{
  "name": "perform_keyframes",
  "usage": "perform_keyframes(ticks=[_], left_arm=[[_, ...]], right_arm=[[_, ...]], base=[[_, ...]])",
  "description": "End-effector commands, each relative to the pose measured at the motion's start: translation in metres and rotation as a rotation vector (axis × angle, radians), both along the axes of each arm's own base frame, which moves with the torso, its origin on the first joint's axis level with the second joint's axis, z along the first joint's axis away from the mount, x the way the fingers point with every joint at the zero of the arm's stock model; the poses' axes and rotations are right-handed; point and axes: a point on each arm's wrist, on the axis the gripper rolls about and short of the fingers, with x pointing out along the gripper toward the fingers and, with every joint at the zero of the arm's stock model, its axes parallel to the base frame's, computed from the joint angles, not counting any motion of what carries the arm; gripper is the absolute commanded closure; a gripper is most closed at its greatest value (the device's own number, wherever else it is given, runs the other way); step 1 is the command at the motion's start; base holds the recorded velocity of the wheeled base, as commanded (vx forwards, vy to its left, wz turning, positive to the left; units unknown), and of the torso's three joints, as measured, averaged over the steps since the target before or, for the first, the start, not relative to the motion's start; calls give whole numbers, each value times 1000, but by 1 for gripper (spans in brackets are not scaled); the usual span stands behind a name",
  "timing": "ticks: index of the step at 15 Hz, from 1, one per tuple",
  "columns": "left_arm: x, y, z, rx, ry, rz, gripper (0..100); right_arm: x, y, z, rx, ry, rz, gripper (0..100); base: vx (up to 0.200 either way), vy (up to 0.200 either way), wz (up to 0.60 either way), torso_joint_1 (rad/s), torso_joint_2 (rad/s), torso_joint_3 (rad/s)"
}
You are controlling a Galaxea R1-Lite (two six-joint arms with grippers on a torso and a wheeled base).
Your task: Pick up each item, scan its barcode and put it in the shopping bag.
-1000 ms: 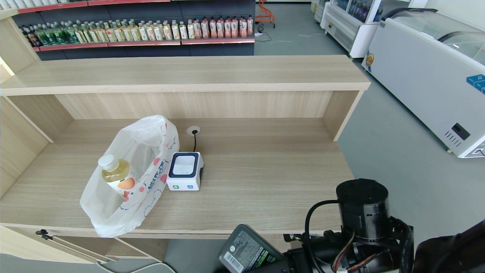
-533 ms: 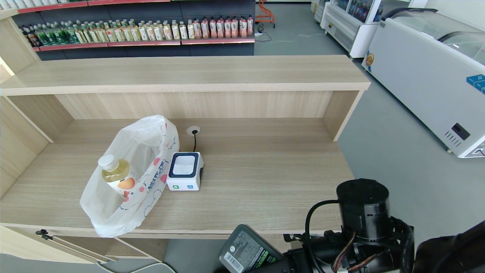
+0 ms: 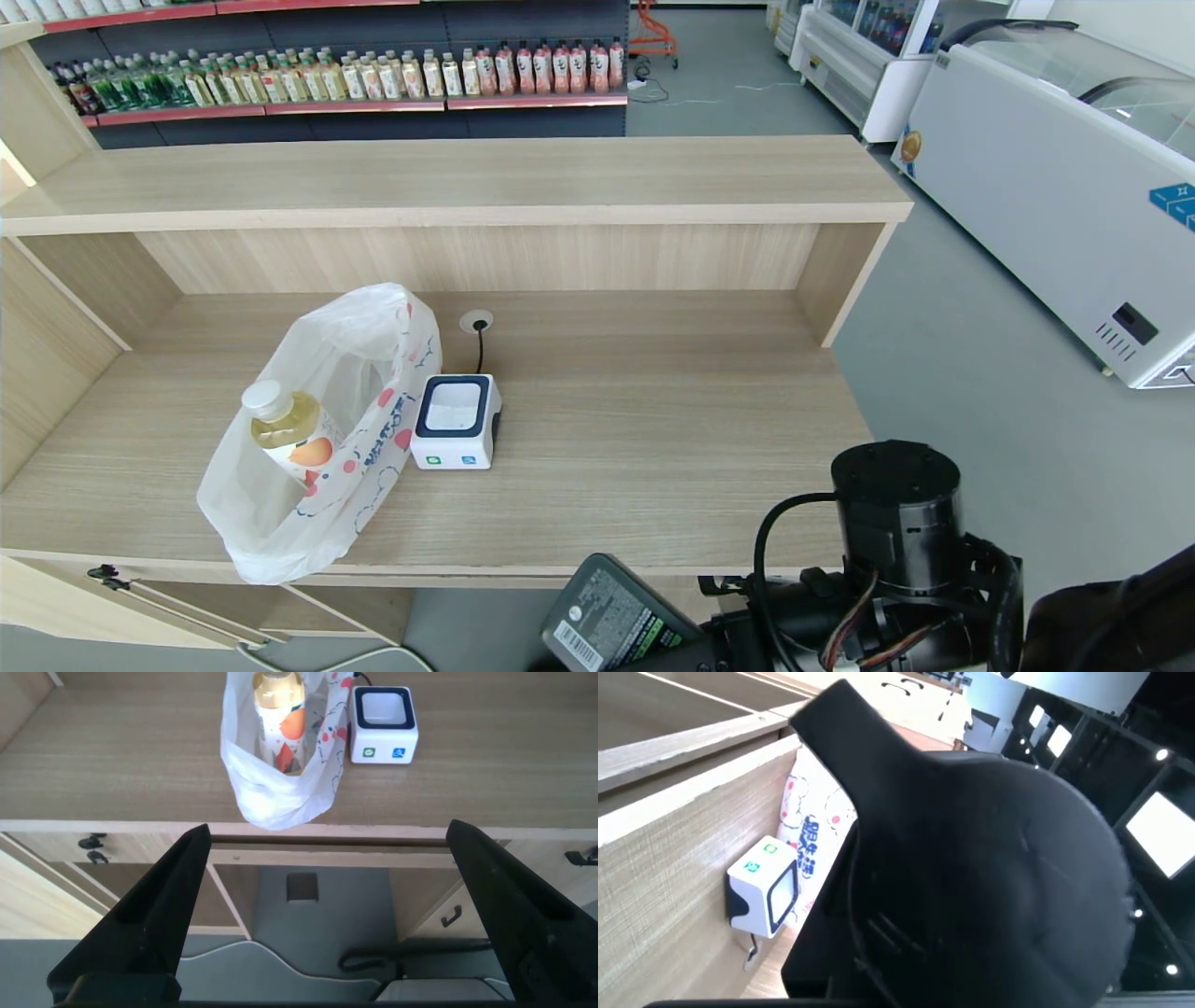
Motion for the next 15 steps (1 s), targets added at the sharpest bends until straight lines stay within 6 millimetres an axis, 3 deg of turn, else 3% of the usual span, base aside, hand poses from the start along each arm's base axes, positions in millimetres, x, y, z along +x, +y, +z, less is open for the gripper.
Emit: perform_keyframes(ticks=[1, 3, 4, 5, 6, 8, 10, 13, 15], left_arm=[[0, 0, 0, 0, 0, 0, 0], [0, 0, 0, 0, 0, 0, 0], [0, 0, 0, 0, 0, 0, 0], [0, 0, 0, 0, 0, 0, 0], [0, 0, 0, 0, 0, 0, 0], [0, 0, 0, 0, 0, 0, 0], [0, 0, 0, 0, 0, 0, 0], [0, 0, 0, 0, 0, 0, 0], [0, 0, 0, 0, 0, 0, 0]], right_arm=[[-11, -12, 14, 26, 105, -33, 100], [-14, -29, 42, 102, 367, -134, 100], [-11, -39, 54, 157, 520, -271, 100], [-10, -57, 83, 360, 588, -506, 100], [-11, -72, 97, 535, 600, -658, 100], [-12, -74, 93, 584, 776, -672, 100], [-12, -73, 105, 727, 1088, -666, 100], [6, -67, 139, 1208, 1528, -778, 100], [4, -73, 156, 1419, 1992, -858, 100]], base=[[0, 0, 0, 0, 0, 0], [0, 0, 0, 0, 0, 0], [0, 0, 0, 0, 0, 0], [0, 0, 0, 0, 0, 0], [0, 0, 0, 0, 0, 0], [0, 0, 0, 0, 0, 0], [0, 0, 0, 0, 0, 0], [0, 0, 0, 0, 0, 0], [0, 0, 0, 0, 0, 0]])
